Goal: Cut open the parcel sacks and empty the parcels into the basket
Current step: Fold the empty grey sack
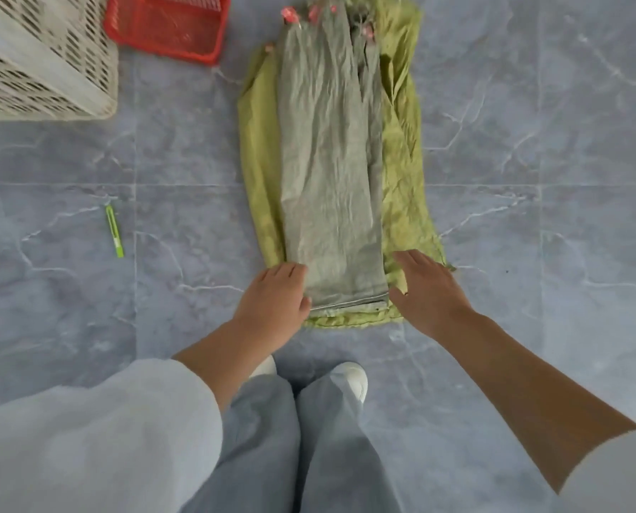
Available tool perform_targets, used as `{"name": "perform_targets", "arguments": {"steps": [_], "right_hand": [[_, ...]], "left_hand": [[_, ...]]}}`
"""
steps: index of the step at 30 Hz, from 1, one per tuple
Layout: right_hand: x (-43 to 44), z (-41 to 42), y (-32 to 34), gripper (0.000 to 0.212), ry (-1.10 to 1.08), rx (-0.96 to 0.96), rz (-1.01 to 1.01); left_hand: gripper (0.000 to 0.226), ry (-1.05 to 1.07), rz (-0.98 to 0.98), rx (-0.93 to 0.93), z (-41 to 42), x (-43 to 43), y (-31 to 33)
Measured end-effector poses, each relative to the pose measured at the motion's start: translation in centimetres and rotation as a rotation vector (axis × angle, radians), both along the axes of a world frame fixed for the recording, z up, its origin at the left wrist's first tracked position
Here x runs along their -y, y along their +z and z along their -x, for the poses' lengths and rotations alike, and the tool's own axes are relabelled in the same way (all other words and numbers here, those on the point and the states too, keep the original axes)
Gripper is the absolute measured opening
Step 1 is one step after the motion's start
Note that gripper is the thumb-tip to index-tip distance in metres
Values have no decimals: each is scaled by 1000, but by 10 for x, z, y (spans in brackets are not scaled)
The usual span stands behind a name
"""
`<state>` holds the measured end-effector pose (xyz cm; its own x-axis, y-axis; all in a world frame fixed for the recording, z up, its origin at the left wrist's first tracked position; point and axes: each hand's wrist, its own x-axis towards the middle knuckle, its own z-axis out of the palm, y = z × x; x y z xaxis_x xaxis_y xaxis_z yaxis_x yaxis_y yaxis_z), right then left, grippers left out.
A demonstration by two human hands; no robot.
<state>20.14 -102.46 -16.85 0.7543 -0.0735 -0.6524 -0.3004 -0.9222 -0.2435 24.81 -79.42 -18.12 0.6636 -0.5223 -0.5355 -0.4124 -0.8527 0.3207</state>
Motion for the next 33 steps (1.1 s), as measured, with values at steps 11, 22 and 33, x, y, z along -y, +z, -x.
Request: {"name": "perform_targets", "arguments": {"steps": [11, 22, 33], "right_hand": [[-50, 47, -249, 70, 262, 7, 75], [-43, 40, -244, 21, 195, 25, 69], [-32, -7, -22, 13, 24, 57, -17]], "left_hand": [[61, -246, -105, 14, 51, -15, -242], [31, -152, -136, -236, 12, -10, -238], [20, 230, 159, -97, -16, -13, -19]]}}
